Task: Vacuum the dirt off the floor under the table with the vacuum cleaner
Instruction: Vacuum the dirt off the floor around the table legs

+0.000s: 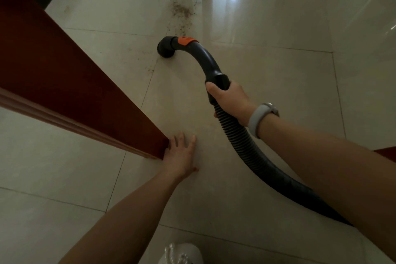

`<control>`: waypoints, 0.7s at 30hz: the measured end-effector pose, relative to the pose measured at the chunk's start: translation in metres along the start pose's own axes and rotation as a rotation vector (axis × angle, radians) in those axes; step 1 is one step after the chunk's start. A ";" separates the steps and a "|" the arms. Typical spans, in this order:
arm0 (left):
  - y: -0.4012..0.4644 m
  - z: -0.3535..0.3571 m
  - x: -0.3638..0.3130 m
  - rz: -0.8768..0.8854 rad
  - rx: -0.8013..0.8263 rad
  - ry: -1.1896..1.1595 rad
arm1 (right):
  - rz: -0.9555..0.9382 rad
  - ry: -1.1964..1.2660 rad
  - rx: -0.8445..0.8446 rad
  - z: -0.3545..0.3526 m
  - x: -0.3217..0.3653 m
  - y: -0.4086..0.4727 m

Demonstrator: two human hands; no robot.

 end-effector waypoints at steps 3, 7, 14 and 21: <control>-0.001 0.000 0.000 0.007 -0.012 0.014 | 0.024 0.035 0.038 0.014 0.015 0.013; -0.002 0.000 0.002 0.023 -0.026 0.004 | 0.021 0.051 0.085 0.018 0.031 0.020; -0.006 0.001 0.004 0.053 -0.046 -0.003 | 0.027 -0.040 0.160 0.001 0.013 0.006; -0.009 0.004 0.009 0.059 -0.038 0.023 | 0.029 -0.075 0.225 -0.010 0.002 -0.012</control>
Point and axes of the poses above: each hand's wrist, its own y-axis towards the middle knuckle, its own z-axis out of the palm, x = y × z, the point moved 8 cm from there along y, towards the middle knuckle
